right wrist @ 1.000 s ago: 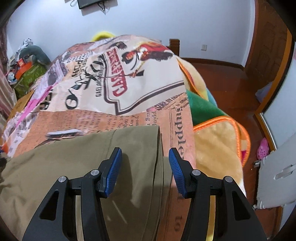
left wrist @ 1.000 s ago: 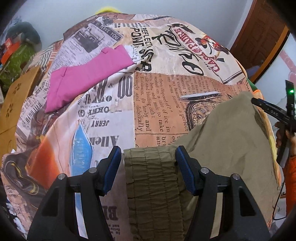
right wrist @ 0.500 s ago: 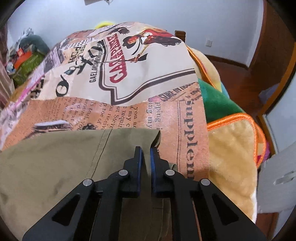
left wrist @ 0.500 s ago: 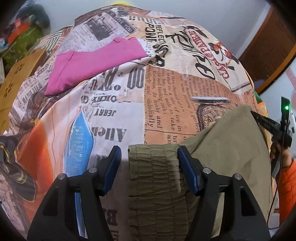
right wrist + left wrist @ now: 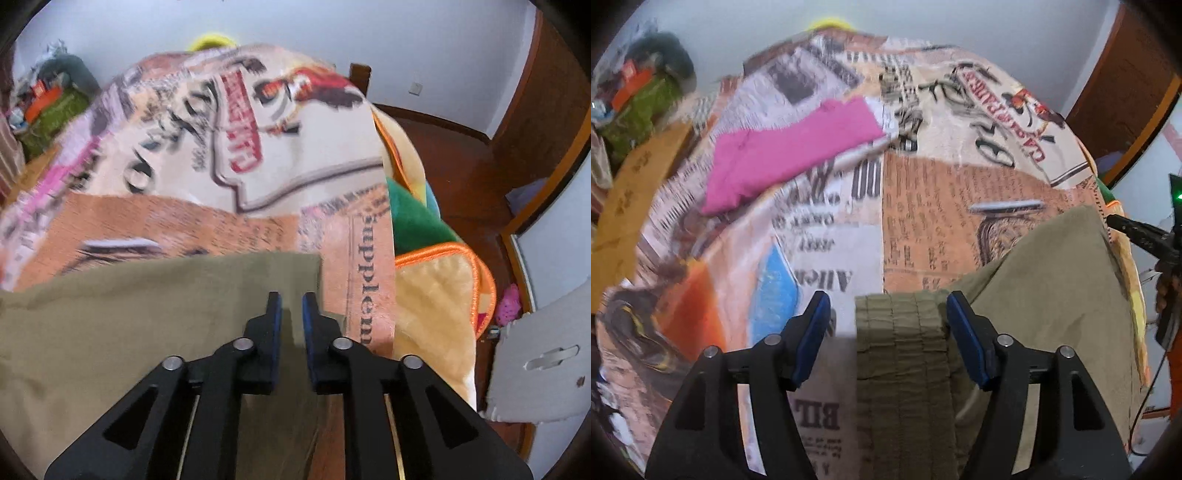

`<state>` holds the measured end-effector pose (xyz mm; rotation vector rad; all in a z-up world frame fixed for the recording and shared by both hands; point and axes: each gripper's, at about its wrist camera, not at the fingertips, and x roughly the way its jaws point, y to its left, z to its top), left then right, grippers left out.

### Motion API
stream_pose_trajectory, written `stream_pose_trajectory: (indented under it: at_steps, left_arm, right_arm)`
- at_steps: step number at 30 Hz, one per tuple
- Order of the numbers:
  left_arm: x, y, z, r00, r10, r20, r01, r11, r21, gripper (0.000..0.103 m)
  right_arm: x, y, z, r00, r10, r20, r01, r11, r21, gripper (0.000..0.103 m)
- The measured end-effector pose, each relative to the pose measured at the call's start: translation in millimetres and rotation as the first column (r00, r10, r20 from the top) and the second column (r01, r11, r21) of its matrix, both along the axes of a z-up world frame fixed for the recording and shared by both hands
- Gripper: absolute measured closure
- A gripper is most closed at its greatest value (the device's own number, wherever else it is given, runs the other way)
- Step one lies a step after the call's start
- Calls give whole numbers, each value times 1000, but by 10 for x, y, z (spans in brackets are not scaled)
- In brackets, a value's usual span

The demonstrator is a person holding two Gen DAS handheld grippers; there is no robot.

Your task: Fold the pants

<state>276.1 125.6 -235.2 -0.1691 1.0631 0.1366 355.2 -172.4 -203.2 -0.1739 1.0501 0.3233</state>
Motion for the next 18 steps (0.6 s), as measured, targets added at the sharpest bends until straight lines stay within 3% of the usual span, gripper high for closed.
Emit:
stream_pose_trajectory:
  at_steps: [4, 8, 11, 14, 18]
  left_arm:
    - [-51, -87, 307, 997, -43, 64, 43, 999, 11, 37]
    - [-64, -230, 476, 991, -91, 96, 91, 996, 0, 37]
    - [-34, -350, 445, 989, -122, 81, 124, 992, -11, 36]
    - [11, -467, 296, 988, -154, 33, 155, 988, -20, 36]
    - [80, -528, 33, 984, -173, -46, 170, 984, -61, 36]
  right_arm:
    - [-203, 94, 345, 998, 39, 47, -44, 995, 95, 65]
    - [-430, 409, 565, 990, 120, 72, -130, 980, 148, 60]
    - [-552, 627, 597, 983, 168, 69, -179, 965, 191, 40]
    - [-653, 860, 489, 973, 224, 50, -229, 957, 176, 40]
    - [-709, 1110, 198, 960, 276, -43, -267, 952, 147, 40]
